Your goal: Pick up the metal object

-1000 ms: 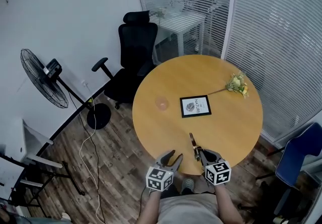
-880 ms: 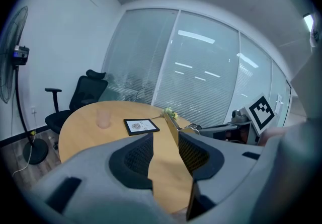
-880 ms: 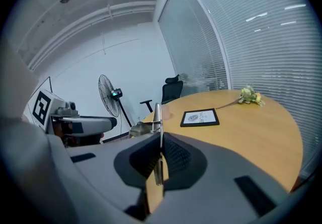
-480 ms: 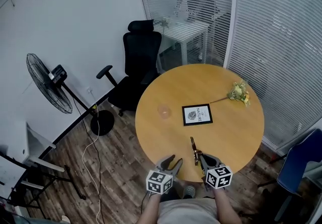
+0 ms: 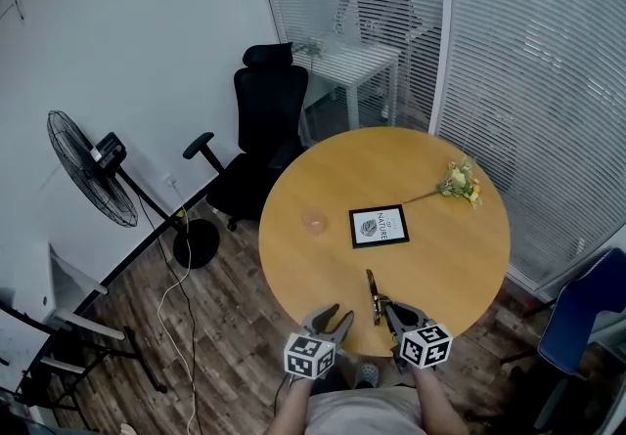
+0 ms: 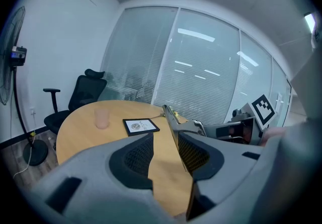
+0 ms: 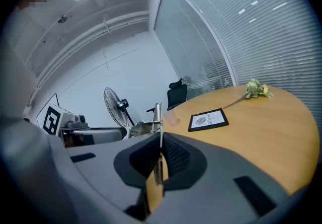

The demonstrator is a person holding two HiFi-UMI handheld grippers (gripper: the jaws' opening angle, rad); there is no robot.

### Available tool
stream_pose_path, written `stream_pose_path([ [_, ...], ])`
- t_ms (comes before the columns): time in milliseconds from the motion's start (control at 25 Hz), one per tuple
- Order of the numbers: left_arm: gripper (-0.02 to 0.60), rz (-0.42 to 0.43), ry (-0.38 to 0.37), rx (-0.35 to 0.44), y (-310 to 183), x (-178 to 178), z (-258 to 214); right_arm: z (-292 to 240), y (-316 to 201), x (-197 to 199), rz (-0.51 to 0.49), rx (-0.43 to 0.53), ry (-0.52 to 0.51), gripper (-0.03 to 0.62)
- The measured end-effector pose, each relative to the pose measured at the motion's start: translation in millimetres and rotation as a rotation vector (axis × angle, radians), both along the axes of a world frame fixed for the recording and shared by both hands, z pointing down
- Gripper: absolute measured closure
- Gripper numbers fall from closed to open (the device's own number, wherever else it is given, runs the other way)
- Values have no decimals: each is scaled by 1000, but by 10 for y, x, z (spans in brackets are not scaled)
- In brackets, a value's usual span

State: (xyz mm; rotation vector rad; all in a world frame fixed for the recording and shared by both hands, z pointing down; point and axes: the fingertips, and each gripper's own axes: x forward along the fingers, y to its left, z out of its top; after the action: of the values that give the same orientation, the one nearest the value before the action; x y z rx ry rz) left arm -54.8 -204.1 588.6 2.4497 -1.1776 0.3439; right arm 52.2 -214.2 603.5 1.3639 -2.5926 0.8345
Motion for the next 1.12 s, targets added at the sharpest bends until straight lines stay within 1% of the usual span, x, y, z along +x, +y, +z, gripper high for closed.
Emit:
stream_pose_path([
  [280, 425, -3, -8, 0, -26, -3, -12, 26, 16, -24, -22, -1, 30, 591],
  [440, 436, -17, -2, -7, -29, -12, -17, 24, 35, -42, -34, -20, -5, 591],
  [560, 472, -31, 5, -4, -39, -24, -10, 33, 45, -63, -43, -18, -2, 591],
  [720, 495, -45, 8, -4, -67, -25, 2, 44, 32, -68, -53, -12, 12, 591],
  [920, 547, -65, 10, -8, -58, -81, 30, 49, 39, -63, -46, -18, -1, 591],
  [1000, 561, -74, 9, -12, -53, -107, 40, 50, 45, -59, -40, -22, -7, 591],
  [1120, 566, -83, 2, -15, -65, -118, 50, 57, 39, -36, -32, -26, -8, 591],
])
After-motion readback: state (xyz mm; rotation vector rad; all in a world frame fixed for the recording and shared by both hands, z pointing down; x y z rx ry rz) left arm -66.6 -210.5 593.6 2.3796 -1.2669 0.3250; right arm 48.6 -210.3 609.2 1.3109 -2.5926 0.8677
